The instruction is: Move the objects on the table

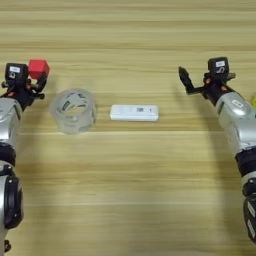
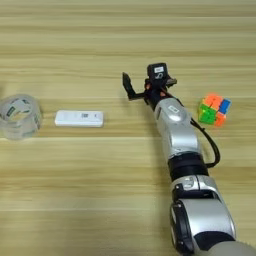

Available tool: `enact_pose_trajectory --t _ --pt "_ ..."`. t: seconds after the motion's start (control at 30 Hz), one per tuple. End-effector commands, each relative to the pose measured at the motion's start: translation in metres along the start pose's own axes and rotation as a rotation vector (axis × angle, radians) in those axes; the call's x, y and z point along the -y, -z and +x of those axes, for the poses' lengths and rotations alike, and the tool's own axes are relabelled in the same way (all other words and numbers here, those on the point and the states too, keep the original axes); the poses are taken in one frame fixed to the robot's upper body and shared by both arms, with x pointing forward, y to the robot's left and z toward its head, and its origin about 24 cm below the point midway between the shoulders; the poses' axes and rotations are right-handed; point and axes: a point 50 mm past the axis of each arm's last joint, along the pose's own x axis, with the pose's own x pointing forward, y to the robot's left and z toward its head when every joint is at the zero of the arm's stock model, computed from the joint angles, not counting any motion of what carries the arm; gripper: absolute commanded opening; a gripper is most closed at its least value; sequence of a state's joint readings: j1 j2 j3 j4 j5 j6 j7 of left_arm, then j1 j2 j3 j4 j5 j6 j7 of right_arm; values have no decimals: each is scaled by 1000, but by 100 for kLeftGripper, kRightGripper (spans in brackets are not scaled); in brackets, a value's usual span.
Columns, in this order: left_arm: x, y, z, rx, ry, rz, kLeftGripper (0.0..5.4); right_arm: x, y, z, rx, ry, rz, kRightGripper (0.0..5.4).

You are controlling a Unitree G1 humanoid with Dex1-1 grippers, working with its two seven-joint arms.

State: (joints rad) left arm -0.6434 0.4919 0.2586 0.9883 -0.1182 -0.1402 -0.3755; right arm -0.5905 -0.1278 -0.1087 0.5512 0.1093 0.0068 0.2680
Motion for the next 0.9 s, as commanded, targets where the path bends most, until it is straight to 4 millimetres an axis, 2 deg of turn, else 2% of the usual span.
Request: enact_pose_trajectory --t 0.03,0.63,0.9 --pt "-5 -2 0 -11 -10 34 224 -2 -7 4 26 -7 4 540" --pt "-4 14 -5 -114 4 96 224 -2 -7 3 29 -8 5 540" --pt "0 22 -15 -138 37 95 224 -3 -8 2 33 -10 9 540"
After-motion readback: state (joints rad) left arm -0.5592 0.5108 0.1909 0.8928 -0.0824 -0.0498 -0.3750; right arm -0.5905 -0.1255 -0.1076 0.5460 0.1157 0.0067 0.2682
